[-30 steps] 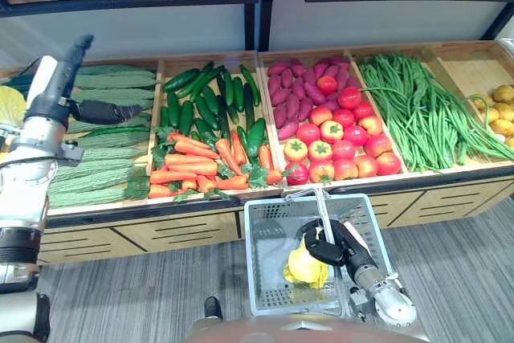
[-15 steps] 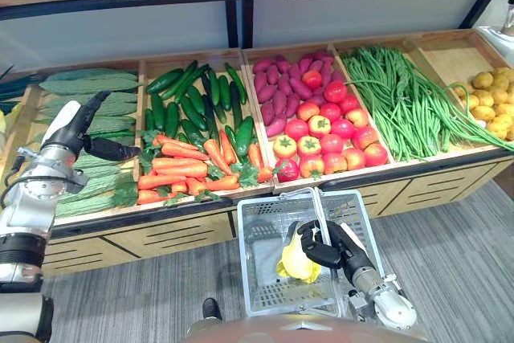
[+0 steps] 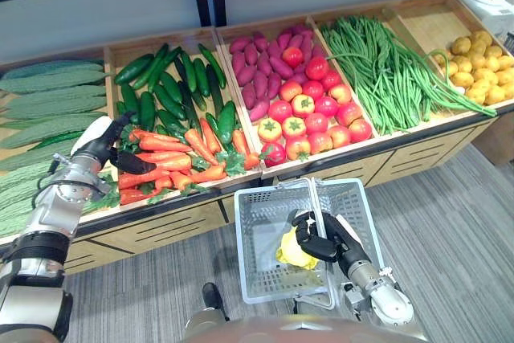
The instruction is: Pick vegetable in the basket
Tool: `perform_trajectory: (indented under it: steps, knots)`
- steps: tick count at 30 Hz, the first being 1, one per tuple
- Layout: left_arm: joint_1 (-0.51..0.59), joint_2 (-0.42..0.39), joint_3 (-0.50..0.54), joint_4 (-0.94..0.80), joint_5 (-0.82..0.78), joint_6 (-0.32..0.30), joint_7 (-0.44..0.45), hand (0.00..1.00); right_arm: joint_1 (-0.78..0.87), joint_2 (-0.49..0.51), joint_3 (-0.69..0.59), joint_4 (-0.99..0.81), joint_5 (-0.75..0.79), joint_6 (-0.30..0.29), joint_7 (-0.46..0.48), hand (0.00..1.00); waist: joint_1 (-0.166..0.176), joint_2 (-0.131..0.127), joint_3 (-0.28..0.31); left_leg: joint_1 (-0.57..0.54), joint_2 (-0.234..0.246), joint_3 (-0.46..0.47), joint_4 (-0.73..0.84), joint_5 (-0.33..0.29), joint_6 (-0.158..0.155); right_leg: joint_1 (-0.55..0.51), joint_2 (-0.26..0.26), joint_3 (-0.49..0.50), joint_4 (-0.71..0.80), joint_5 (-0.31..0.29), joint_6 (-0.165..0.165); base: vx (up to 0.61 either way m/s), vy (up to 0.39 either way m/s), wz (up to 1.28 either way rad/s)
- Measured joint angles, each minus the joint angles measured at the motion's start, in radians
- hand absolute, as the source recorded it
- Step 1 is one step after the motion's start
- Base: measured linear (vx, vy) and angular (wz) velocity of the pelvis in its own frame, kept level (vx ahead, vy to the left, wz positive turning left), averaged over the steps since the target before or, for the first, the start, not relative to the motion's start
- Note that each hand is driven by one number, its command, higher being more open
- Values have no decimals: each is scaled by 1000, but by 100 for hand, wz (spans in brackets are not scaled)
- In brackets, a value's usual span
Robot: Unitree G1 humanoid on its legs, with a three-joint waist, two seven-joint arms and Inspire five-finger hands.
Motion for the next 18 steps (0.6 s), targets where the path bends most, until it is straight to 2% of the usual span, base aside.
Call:
perform_trajectory:
  steps: [10, 18]
  knots:
    - [-34, 1, -74, -37, 41, -9, -44, 100, -2, -1, 18, -25, 0, -9, 3, 0, -22, 5, 32, -4, -1, 34, 2, 4, 6, -20, 12, 35, -5, 14, 0, 24, -2, -11]
    - [-30, 5, -86, -70, 63, -26, -117, 100, -1, -10, 18, -45, 0, -14, 18, 0, -40, 36, 51, -2, 10, 38, 0, 3, 5, -19, 14, 34, -11, 19, -1, 1, -1, 0]
